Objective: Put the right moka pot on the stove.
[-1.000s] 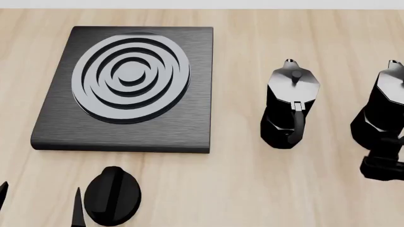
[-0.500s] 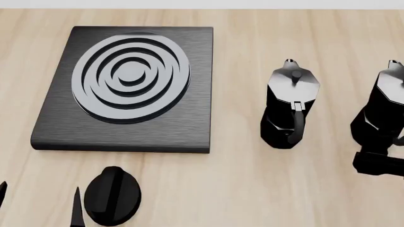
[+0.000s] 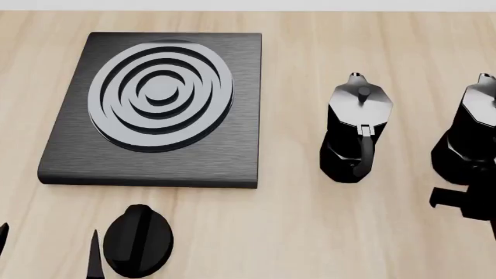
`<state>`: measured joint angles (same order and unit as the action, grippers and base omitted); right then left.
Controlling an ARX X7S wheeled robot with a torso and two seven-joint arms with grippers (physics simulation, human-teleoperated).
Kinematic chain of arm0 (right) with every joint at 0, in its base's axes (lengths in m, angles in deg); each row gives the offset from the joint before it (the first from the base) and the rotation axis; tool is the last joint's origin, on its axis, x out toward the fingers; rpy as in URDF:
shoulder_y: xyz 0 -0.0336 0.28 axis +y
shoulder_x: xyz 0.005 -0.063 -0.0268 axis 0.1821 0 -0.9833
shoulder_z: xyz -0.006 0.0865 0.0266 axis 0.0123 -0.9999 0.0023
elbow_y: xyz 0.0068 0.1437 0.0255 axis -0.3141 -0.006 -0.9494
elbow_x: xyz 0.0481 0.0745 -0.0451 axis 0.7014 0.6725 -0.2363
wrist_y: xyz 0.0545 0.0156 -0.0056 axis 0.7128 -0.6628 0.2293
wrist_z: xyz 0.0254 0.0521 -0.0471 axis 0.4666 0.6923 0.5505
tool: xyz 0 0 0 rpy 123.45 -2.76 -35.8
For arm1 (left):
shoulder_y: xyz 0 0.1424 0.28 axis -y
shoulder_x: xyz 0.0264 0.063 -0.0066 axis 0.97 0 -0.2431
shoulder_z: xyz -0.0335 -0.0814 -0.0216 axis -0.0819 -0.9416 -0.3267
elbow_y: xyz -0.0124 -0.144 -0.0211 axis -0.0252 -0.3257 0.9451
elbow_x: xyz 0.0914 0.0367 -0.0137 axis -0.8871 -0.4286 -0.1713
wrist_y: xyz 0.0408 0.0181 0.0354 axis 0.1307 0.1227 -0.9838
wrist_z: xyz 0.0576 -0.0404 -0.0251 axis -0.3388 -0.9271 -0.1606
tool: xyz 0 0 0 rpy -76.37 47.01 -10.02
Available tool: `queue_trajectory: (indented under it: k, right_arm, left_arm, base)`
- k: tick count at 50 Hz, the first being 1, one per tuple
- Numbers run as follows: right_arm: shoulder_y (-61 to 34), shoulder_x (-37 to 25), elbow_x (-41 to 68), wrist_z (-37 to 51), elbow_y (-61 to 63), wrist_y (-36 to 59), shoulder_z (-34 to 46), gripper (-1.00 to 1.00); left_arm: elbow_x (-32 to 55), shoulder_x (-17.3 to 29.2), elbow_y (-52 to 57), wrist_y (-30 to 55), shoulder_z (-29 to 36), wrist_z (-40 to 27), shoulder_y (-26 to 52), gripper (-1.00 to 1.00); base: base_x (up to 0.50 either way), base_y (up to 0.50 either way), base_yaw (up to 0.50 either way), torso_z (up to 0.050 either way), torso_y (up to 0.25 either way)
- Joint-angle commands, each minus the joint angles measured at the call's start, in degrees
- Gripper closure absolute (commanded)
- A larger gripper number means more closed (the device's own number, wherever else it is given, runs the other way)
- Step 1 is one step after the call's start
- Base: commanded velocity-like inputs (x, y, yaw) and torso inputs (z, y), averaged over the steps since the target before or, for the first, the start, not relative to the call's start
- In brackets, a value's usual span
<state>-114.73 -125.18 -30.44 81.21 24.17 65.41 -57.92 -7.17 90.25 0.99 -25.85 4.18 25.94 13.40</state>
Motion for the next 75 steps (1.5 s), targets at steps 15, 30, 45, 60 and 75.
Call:
queue_trajectory:
  k: [15,30,45,60,75]
  right_arm:
    - [5.44,-3.71,3.5,4.12,14.98,5.18,-3.79,1.0]
    - [13.12,-8.64,10.6,11.6,33.09,12.18,-11.77,1.0]
    - [27.25,-11.11,19.57,17.16,50.0,16.7,-25.58,1.0]
    - [36.92,-10.88,27.41,19.22,61.42,19.55,-35.38,1.0]
    - [40.84,-10.14,29.51,19.05,68.19,19.58,-36.87,1.0]
  left_arm:
    - [0.45,0.14,-0.42,-0.12,0.13,-0.4,0.17,-1.0]
    - [1.14,0.31,-0.33,0.19,0.07,-0.38,0.36,-1.0]
    - [1.48,0.39,-0.69,0.26,0.08,-0.59,0.49,-1.0]
    - [1.55,0.49,-0.92,0.41,0.36,-0.85,0.58,-1.0]
    - [1.83,0.62,-0.85,0.67,0.37,-1.14,0.61,-1.0]
  base:
    - [0.0,0.0,0.0,0.0,0.0]
    - [0.0,0.0,0.0,0.0,0.0]
    - [0.0,0.0,0.0,0.0,0.001]
    - [0.0,0.0,0.0,0.0,0.001]
    - [0.0,0.0,0.0,0.0,0.001]
